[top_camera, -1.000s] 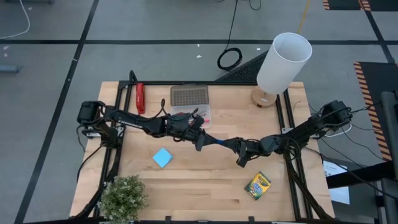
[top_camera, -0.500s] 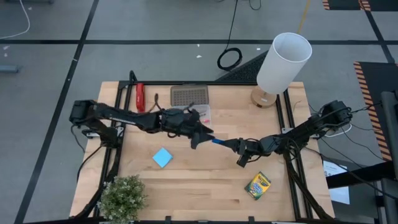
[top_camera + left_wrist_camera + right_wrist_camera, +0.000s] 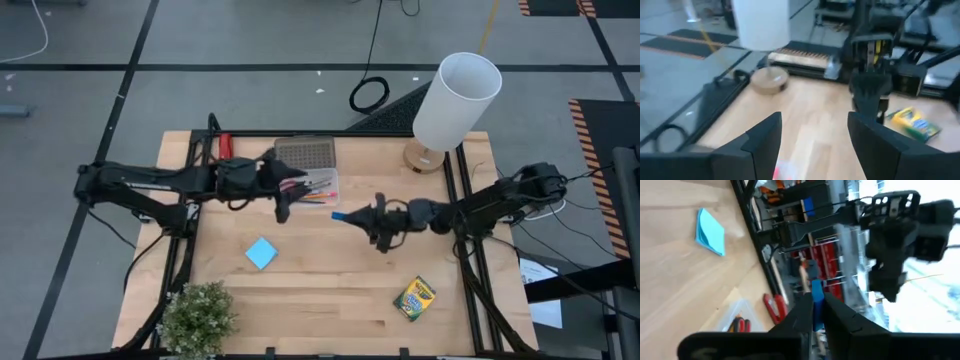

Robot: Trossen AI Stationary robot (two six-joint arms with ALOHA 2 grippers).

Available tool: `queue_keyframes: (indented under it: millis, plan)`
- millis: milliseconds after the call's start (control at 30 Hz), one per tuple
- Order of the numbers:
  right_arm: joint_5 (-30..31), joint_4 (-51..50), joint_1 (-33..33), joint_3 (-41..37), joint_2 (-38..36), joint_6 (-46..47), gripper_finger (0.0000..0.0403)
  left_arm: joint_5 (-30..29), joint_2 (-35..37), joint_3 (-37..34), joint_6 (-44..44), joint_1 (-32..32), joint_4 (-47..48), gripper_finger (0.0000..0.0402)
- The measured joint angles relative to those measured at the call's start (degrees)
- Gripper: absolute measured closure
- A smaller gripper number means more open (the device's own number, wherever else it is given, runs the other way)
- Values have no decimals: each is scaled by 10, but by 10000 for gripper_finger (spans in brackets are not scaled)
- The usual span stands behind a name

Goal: Pack school essentials
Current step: Put the blue eraser into the black supply box

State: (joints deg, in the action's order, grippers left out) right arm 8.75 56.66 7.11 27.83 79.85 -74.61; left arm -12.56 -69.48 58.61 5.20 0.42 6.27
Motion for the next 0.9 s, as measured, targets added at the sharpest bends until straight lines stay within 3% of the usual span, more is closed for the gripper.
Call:
queue_keyframes:
  millis: [300, 500, 667, 900]
  plan:
    - [-119, -170, -120, 94, 0, 84, 379, -46, -2, -5, 7, 0, 95, 172]
    - [-177, -191, -184, 116, 10, 95, 379, -47, -15, -10, -6, 12, 118, 172]
    - [-225, -192, -217, 148, 75, 107, 381, -46, -16, -10, -17, 30, 114, 172]
    - [-225, -194, -221, 198, 172, 109, 380, -46, -16, -9, 8, 44, 116, 172]
